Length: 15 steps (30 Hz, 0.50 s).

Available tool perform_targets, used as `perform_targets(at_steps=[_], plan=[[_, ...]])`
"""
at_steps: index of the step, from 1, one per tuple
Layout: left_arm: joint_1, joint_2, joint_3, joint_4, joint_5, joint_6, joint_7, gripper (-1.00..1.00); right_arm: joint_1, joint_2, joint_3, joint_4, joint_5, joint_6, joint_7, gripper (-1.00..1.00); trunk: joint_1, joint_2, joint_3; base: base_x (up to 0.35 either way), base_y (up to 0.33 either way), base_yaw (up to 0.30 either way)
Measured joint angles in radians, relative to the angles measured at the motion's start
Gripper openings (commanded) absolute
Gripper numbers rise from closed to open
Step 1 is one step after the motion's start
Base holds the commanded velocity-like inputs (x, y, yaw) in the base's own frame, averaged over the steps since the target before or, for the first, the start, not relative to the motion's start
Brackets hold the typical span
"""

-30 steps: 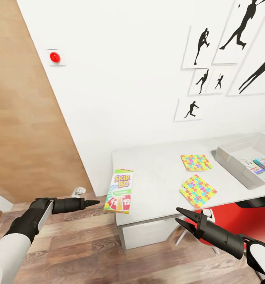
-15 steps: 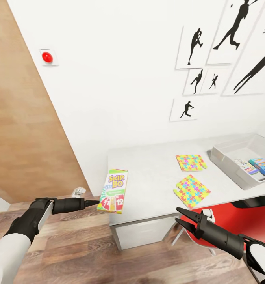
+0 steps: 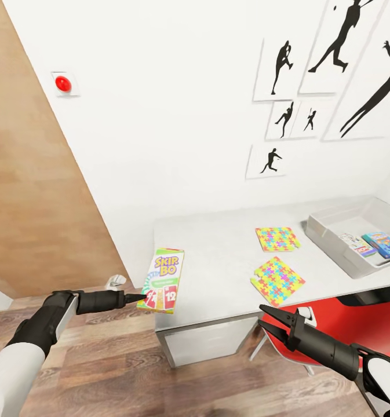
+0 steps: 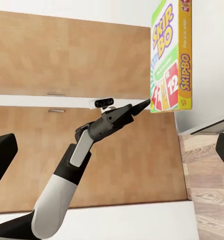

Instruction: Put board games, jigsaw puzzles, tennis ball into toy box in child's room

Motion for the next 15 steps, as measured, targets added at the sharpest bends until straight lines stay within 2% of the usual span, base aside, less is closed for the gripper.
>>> perform_targets(at_steps=[8,15], plan=[[0.0,-0.001,0.037,0.0,0.0,0.001,0.0,1.0,0.0,0.0,0.0,0.0,0.0,0.0,0.0,1.0,0.031,-0.056,-0.025,0.0,-0.001,0.0],[0.0,-0.001,0.045,0.0,0.0,0.002,0.0,1.0,0.0,0.0,0.0,0.0,0.0,0.0,0.0,1.0,0.058,-0.105,-0.047,0.0,0.0,0.0]])
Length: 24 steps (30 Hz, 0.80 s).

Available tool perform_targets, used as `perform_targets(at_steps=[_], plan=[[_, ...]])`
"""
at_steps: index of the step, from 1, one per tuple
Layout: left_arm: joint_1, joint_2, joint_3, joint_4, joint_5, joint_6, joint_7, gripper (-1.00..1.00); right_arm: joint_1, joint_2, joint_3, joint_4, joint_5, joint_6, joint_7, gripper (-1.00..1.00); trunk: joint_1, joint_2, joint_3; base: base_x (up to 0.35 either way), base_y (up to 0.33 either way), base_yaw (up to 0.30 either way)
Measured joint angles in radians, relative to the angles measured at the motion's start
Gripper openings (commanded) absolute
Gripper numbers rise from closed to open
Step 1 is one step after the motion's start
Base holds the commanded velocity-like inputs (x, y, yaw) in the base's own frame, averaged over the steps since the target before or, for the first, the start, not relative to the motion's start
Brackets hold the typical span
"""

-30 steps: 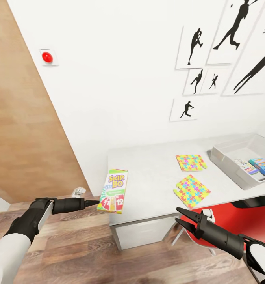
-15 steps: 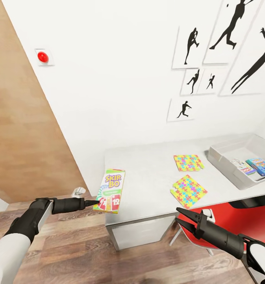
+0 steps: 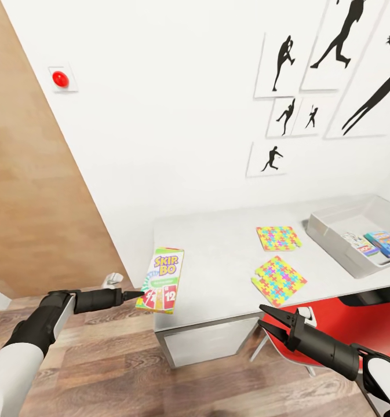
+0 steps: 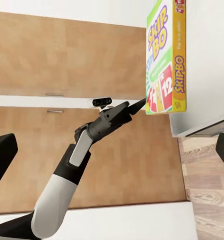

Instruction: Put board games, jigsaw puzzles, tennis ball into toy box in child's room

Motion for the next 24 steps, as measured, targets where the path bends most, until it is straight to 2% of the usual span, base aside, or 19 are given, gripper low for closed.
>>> perform_targets(at_steps=[7,17,24], plan=[[0.0,-0.001,0.002,0.0,-0.001,0.0,0.001,1.0,0.0,0.001,0.0,0.0,0.0,0.0,0.0,1.0,0.019,-0.035,-0.016,0.0,0.0,0.0],[0.0,-0.002,0.001,0.0,-0.001,0.002,0.002,1.0,0.0,0.001,0.0,0.0,0.0,0.0,0.0,1.0,0.019,-0.035,-0.016,0.0,0.0,0.0],[0.0,-0.002,0.001,0.0,-0.002,0.003,0.004,1.0,0.0,0.001,0.0,0.0,0.0,0.0,0.0,1.0,0.046,-0.084,-0.038,0.0,0.0,0.0]])
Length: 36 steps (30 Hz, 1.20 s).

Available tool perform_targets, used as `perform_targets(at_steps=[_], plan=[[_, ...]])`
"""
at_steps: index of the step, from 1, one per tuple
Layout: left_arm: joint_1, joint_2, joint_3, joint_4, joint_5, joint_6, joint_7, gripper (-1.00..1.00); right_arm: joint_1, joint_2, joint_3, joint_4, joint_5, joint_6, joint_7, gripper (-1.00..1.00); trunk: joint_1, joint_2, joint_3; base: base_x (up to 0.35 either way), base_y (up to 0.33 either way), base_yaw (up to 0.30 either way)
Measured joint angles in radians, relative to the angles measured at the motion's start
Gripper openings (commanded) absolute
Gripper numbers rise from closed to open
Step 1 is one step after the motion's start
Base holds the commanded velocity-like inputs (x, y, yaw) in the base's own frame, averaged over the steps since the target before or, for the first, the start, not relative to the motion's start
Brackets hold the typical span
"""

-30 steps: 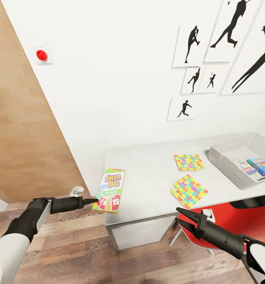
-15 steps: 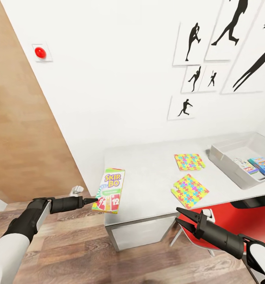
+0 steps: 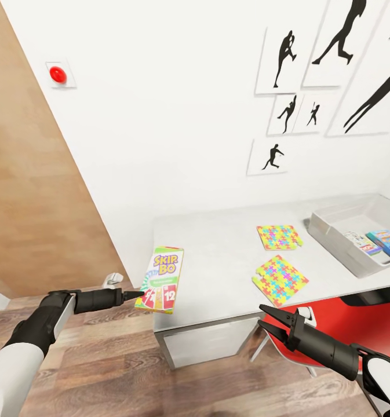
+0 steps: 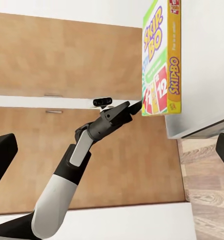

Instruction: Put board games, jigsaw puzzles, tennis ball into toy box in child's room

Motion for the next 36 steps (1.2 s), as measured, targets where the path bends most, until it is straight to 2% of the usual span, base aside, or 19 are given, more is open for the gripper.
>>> perform_targets(at_steps=[17,28,36], plan=[[0.0,0.0,0.0,0.0,0.0,0.0,0.001,1.0,0.0,0.0,0.0,0.0,0.0,0.0,0.0,1.0,0.065,-0.119,-0.053,0.0,0.0,0.0],[0.0,0.0,-0.001,0.0,0.0,0.0,0.001,1.0,0.0,0.0,0.0,0.0,0.0,0.0,0.0,1.0,0.065,-0.119,-0.053,0.0,-0.001,0.0],[0.0,0.0,-0.001,0.001,0.0,0.0,0.001,1.0,0.0,0.0,0.0,0.0,-0.001,0.0,0.0,1.0,0.065,-0.119,-0.053,0.0,-0.115,0.0]])
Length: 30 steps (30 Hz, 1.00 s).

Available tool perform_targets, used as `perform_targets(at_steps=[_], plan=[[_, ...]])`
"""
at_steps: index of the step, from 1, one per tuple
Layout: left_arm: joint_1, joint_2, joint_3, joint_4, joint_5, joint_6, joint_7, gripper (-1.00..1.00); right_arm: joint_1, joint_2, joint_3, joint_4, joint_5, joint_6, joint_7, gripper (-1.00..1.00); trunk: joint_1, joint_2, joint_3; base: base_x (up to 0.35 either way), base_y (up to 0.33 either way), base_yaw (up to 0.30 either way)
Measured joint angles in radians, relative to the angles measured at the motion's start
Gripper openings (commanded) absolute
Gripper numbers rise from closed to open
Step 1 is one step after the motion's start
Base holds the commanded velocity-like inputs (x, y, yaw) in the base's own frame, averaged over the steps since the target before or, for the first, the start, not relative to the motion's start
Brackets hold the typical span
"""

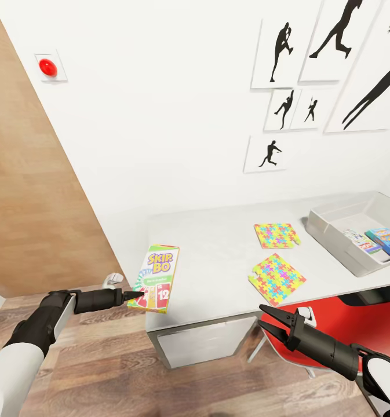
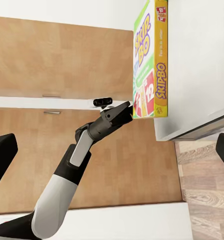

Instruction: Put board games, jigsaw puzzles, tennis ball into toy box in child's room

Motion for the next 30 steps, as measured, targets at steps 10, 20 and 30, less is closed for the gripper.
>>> perform_targets(at_steps=[10,20,30], plan=[[0.0,0.0,0.001,-0.001,0.0,-0.001,-0.003,1.0,0.0,0.0,0.0,0.0,0.0,0.0,0.0,1.0,0.0,0.0,0.0,0.0,-0.016,0.0],[0.0,0.0,0.001,0.0,0.0,-0.001,-0.003,1.0,0.0,0.0,0.0,0.0,0.0,0.0,0.0,1.0,0.0,0.0,0.0,0.0,-0.05,0.0],[0.0,0.0,0.0,-0.001,0.0,-0.001,-0.006,-1.0,0.0,0.0,0.0,0.0,0.0,0.0,0.0,1.0,0.0,0.0,0.0,0.0,-0.006,0.0]])
